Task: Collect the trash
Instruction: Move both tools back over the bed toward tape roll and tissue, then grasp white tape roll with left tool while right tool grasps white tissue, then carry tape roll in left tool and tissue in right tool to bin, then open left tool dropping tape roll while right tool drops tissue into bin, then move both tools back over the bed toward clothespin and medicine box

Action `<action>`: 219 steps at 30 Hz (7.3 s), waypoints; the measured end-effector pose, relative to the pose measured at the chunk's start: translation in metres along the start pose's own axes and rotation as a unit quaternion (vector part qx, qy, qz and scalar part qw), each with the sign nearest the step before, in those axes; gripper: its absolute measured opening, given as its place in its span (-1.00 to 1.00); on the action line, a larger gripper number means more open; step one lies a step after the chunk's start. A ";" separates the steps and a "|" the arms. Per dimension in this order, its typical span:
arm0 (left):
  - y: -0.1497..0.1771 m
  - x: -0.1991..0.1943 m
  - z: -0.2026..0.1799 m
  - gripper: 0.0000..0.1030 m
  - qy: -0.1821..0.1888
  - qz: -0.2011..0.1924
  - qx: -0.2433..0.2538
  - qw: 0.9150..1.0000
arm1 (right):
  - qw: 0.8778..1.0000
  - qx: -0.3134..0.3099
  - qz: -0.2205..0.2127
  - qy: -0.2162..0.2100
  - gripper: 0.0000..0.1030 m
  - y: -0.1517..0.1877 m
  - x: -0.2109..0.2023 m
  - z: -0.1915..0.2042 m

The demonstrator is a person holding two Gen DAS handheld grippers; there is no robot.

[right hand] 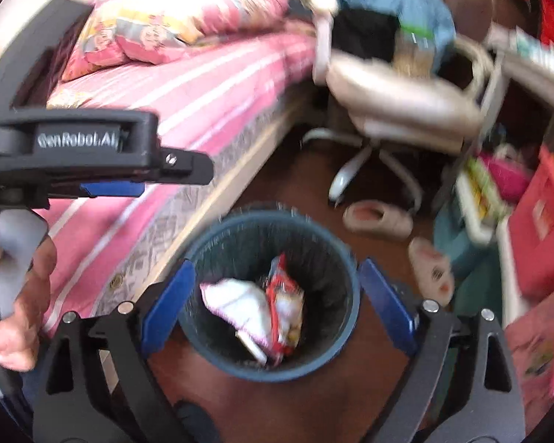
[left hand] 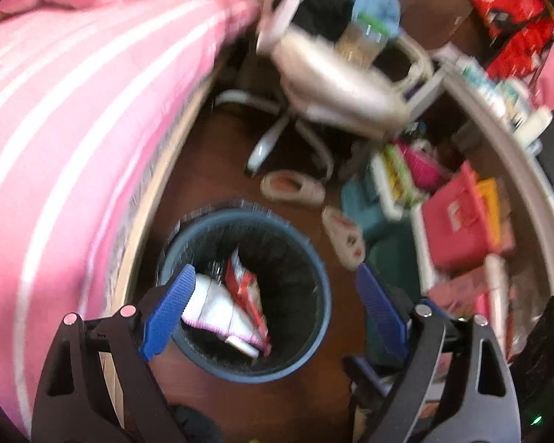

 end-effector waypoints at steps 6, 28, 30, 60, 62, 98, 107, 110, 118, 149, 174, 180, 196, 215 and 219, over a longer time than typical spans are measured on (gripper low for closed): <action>-0.009 -0.085 0.010 0.70 -0.018 -0.110 -0.021 0.994 | 0.997 -0.017 -0.072 -0.037 0.81 -0.036 -0.040 0.045; 0.059 -0.301 0.229 0.72 -0.191 -0.217 -0.112 0.951 | 0.964 -0.121 -0.036 -0.233 0.83 -0.124 -0.041 0.322; 0.065 -0.299 0.253 0.72 -0.201 -0.205 -0.107 0.952 | 0.961 -0.128 -0.026 -0.243 0.83 -0.119 -0.027 0.339; 0.048 -0.194 0.337 -0.69 -0.209 0.037 0.116 0.970 | 0.949 -0.132 0.110 -0.263 0.78 -0.119 0.140 0.437; 0.049 -0.195 0.338 -0.70 -0.210 0.034 0.108 0.971 | 0.950 -0.142 0.110 -0.256 0.60 -0.117 0.144 0.445; 0.067 -0.312 0.255 -0.70 -0.066 -0.249 -0.091 0.962 | 0.936 -0.102 0.024 -0.335 -0.97 -0.115 0.006 0.366; 0.062 -0.329 0.189 -0.70 -0.052 -0.268 -0.081 0.959 | 0.937 -0.066 -0.001 -0.344 -0.97 -0.113 -0.060 0.307; 0.059 -0.329 0.164 -0.70 -0.044 -0.268 -0.073 0.960 | 0.939 -0.055 -0.007 -0.339 -0.97 -0.114 -0.078 0.285; 0.042 -0.294 0.095 -0.70 0.004 -0.239 -0.047 0.970 | 0.953 -0.018 -0.027 -0.302 -0.97 -0.112 -0.107 0.210; 0.014 0.006 0.002 -0.70 0.116 0.034 -0.030 0.992 | 0.983 0.114 0.096 -0.110 -0.97 -0.014 0.026 -0.036; 0.024 0.124 0.005 0.35 0.052 0.152 0.019 0.987 | 0.980 0.094 0.173 -0.015 0.58 0.031 0.106 -0.034; 0.017 0.113 0.013 0.48 0.038 0.133 0.003 0.990 | 0.983 0.084 0.163 -0.016 0.58 0.028 0.090 -0.031; -0.022 -0.057 0.034 0.70 0.029 -0.084 -0.087 0.992 | 0.994 0.046 0.024 -0.098 0.63 -0.055 -0.023 0.031; 0.055 -0.318 0.267 0.70 -0.183 -0.225 -0.232 0.929 | 0.937 -0.078 -0.029 -0.339 0.83 -0.138 -0.043 0.312; 0.075 -0.319 0.332 0.70 -0.228 -0.188 -0.253 0.921 | 0.928 -0.098 -0.005 -0.359 0.83 -0.131 -0.004 0.372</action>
Point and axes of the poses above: each gripper's, at about its wrist camera, not at the fingertips, and x roughly the way its jaws point, z to its left, y to its underside, the point moved 1 cm from there along x, roughly the way its jaws point, and after that the axes turned 9 degrees about x, right-handed, at the moved point
